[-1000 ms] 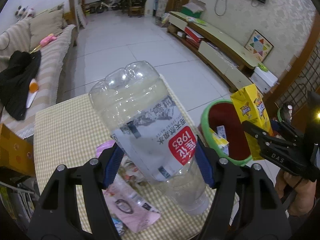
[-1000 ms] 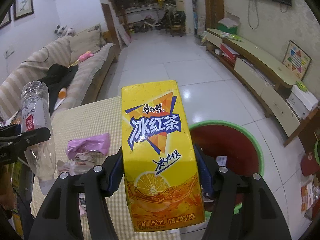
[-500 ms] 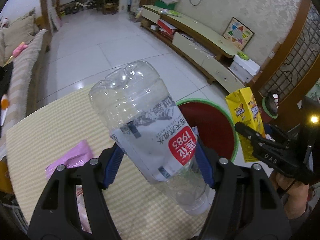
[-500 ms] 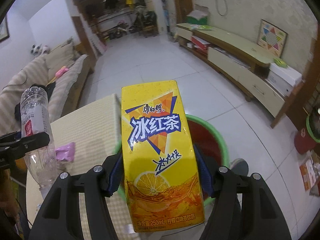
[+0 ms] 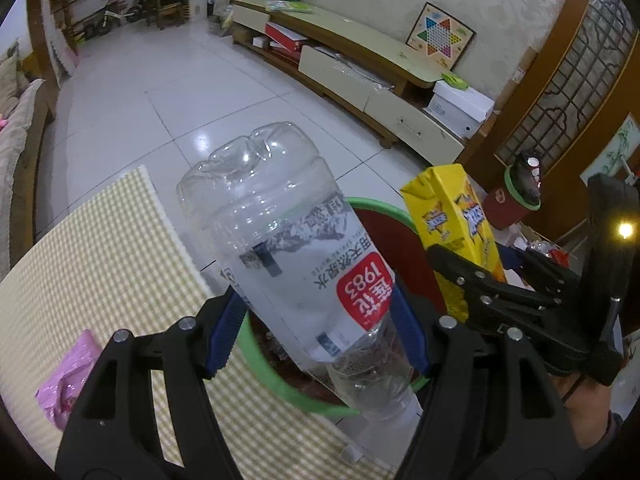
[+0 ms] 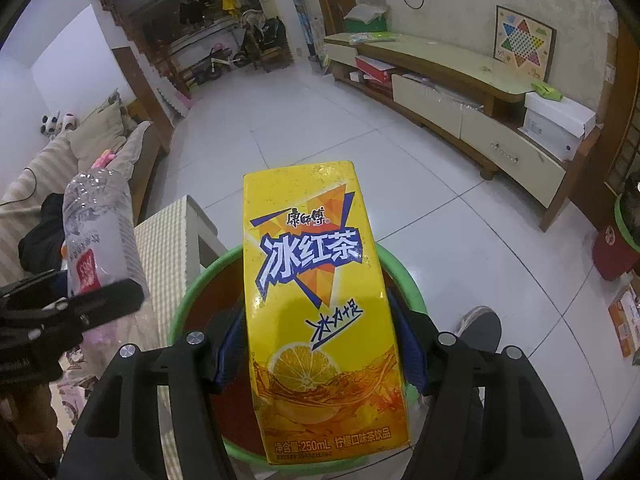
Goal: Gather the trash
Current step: 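Lift the bottle and iced-tea carton and carry them over the bin, then open both tools to drop the bottle and carton into the bin, then move both open tools back over the table toward the remaining trash, then grasp the pink-white milk carton with the left tool while the right tool grasps the crumpled paper wrapper, then lift the milk carton and paper wrapper and carry them over the bin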
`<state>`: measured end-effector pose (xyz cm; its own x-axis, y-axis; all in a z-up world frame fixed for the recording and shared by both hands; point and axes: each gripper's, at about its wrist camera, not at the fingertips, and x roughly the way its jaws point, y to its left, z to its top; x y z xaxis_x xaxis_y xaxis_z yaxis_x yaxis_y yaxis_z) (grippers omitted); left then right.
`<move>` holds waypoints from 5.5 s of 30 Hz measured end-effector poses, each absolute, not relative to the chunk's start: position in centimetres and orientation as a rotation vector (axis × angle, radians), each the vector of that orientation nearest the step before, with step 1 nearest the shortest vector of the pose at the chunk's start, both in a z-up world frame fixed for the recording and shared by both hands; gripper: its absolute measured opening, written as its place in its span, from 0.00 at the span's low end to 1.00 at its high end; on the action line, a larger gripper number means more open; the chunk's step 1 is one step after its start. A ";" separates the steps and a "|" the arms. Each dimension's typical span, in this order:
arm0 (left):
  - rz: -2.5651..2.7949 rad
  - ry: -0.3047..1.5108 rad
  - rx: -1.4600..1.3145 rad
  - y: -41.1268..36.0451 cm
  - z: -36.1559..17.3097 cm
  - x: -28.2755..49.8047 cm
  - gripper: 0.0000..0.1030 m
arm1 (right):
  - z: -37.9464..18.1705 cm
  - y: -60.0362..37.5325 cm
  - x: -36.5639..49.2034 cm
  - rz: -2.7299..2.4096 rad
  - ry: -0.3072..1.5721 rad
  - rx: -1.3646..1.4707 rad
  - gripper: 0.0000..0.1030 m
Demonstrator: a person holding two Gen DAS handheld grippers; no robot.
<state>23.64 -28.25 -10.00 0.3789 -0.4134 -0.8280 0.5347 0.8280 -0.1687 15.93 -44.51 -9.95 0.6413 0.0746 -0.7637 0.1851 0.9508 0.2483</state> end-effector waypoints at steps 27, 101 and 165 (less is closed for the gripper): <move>-0.561 0.996 0.010 -22.4 -7.1 22.8 0.95 | -9.0 -42.3 15.5 -0.069 0.879 0.286 0.86; -0.108 1.311 -0.596 4.8 -19.8 17.9 0.43 | -17.6 -9.8 20.5 0.582 1.099 -0.045 0.38; -0.432 0.963 -0.195 -12.6 -3.1 16.9 0.39 | -4.1 -34.4 10.4 0.185 0.816 0.187 0.33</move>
<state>16.87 -12.55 -3.10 0.4949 -0.4387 -0.7500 0.2680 0.8982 -0.3485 10.37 -34.44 -4.05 0.6709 0.2347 -0.7034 -0.0909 0.9675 0.2361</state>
